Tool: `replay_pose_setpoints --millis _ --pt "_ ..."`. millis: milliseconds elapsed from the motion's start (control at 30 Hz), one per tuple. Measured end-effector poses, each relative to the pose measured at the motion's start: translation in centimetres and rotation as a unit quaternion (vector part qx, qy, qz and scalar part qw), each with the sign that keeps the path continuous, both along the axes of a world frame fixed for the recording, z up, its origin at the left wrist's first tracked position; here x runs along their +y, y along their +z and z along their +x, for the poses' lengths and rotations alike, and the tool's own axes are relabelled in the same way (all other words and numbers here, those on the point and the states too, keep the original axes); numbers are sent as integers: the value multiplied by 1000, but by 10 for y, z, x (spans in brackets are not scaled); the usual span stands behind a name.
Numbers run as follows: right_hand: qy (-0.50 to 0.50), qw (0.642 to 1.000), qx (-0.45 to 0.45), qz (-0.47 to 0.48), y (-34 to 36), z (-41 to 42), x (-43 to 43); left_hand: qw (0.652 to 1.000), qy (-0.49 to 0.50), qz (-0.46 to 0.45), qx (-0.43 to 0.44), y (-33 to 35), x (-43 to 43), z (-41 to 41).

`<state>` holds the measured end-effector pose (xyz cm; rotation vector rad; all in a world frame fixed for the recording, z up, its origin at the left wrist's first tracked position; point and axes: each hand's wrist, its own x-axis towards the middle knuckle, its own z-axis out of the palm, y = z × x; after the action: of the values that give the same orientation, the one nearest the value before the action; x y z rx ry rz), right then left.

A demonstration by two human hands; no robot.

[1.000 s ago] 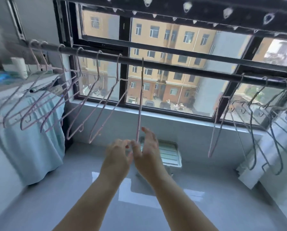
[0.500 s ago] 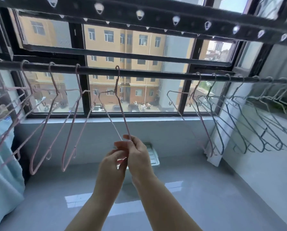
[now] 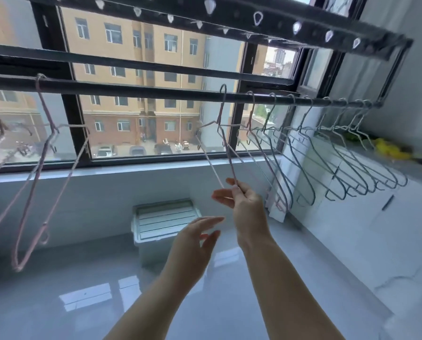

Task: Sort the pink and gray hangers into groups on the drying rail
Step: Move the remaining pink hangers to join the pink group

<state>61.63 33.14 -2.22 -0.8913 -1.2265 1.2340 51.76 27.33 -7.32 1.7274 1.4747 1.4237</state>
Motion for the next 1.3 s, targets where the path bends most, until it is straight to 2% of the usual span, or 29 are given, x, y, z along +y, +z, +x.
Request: replay_pose_setpoints --millis 267,833,1167,1300 --pt "-21 999 -38 -5 -1 13 16 1000 6 -11 -18 1 3 3" --pt "-28 999 -40 -19 -18 -8 31 998 47 -14 -35 7 4 -19" --pt "-44 996 -71 -29 -28 -19 34 996 71 -13 -43 6 1 -38" --pt "-63 992 -97 -49 -25 -17 32 992 123 21 -13 20 -7 -57"
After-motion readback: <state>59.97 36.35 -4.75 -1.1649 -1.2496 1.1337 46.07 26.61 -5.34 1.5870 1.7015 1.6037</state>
